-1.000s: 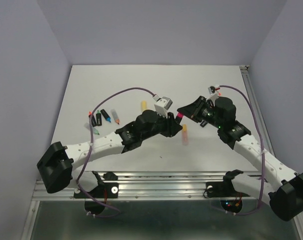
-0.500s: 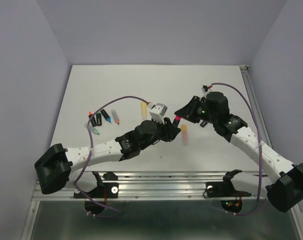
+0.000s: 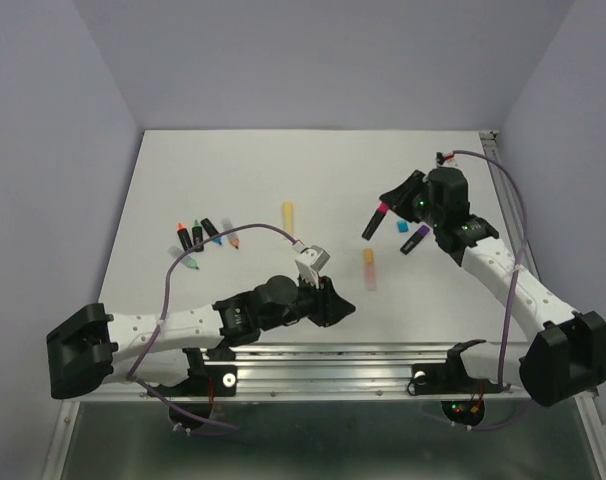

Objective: Open the pen caps

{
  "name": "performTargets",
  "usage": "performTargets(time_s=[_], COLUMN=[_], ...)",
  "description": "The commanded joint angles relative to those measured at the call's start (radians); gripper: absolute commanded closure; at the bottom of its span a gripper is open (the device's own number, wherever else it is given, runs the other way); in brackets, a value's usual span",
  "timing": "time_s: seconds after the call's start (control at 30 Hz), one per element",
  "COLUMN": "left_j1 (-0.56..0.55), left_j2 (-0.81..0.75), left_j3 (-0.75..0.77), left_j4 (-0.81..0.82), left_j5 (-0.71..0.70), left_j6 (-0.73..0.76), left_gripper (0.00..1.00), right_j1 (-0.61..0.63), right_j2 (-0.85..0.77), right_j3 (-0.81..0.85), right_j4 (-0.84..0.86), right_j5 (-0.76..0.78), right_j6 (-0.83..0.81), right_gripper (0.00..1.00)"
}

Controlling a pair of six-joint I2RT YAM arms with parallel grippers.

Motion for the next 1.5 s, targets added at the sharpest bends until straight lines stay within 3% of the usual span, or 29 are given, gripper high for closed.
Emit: performTargets(time_s=[0.0, 0.17, 0.2, 0.27, 0.33, 0.4, 0.53, 0.63, 0.77, 0.9, 1.13, 1.23, 1.3, 1.47], left_j1=[-0.039, -0.033, -0.031, -0.029, -0.023, -0.022, -0.003, 0.009, 0.009, 0.009, 0.035, 0.099, 0.157, 0.184], left_j2=[-0.046, -0.071, -0.074, -0.081, -0.084, -0.089, -0.088, -0.077, -0.019, 0.05, 0.092, 0.057, 0.031, 0.034], left_j3=[-0.015, -0.006, 0.005, 0.037, 0.051, 0.054, 0.082, 0.158, 0.256, 0.329, 0.389, 0.335, 0.308, 0.28], left_j4=[-0.002, -0.035, -0.052, -0.088, -0.079, -0.066, -0.068, -0.126, -0.246, -0.26, -0.203, -0.133, -0.051, 0.036], left_j5=[0.116, 0.05, 0.046, 0.014, 0.018, 0.05, 0.072, -0.012, -0.221, -0.269, -0.125, 0.005, 0.167, 0.34], left_j6=[-0.001, -0.003, 0.0, 0.002, 0.008, 0.031, 0.085, 0.094, 0.117, 0.242, 0.293, 0.258, 0.22, 0.201], left_gripper=[1.0, 1.0, 0.74, 0.44, 0.19, 0.02, 0.01, 0.01, 0.01, 0.01, 0.01, 0.01, 0.01, 0.01], right_j1=[-0.075, -0.081, -0.082, -0.081, -0.081, -0.082, -0.082, -0.079, -0.079, -0.078, -0.078, -0.078, -0.078, -0.065], right_j2=[-0.016, -0.064, -0.076, -0.117, -0.145, -0.168, -0.202, -0.223, -0.237, -0.259, -0.289, -0.318, -0.322, -0.294], right_j3=[0.084, 0.035, 0.024, -0.026, -0.1, -0.131, -0.169, -0.204, -0.171, -0.197, -0.229, -0.247, -0.248, -0.263], right_j4=[0.163, 0.23, 0.244, 0.29, 0.389, 0.445, 0.477, 0.492, 0.225, 0.271, 0.44, 0.482, 0.489, 0.574], right_j5=[0.227, 0.028, -0.015, -0.18, -0.292, -0.421, -0.564, -0.607, -0.387, -0.418, -0.635, -0.681, -0.704, -0.75], right_j6=[-0.111, -0.103, -0.109, -0.118, -0.096, -0.067, -0.042, 0.015, 0.024, 0.043, 0.096, 0.121, 0.128, 0.162], right_gripper=[0.99, 0.99, 0.99, 0.99, 0.99, 0.99, 0.99, 0.99, 0.99, 0.99, 0.99, 0.99, 0.99, 0.99])
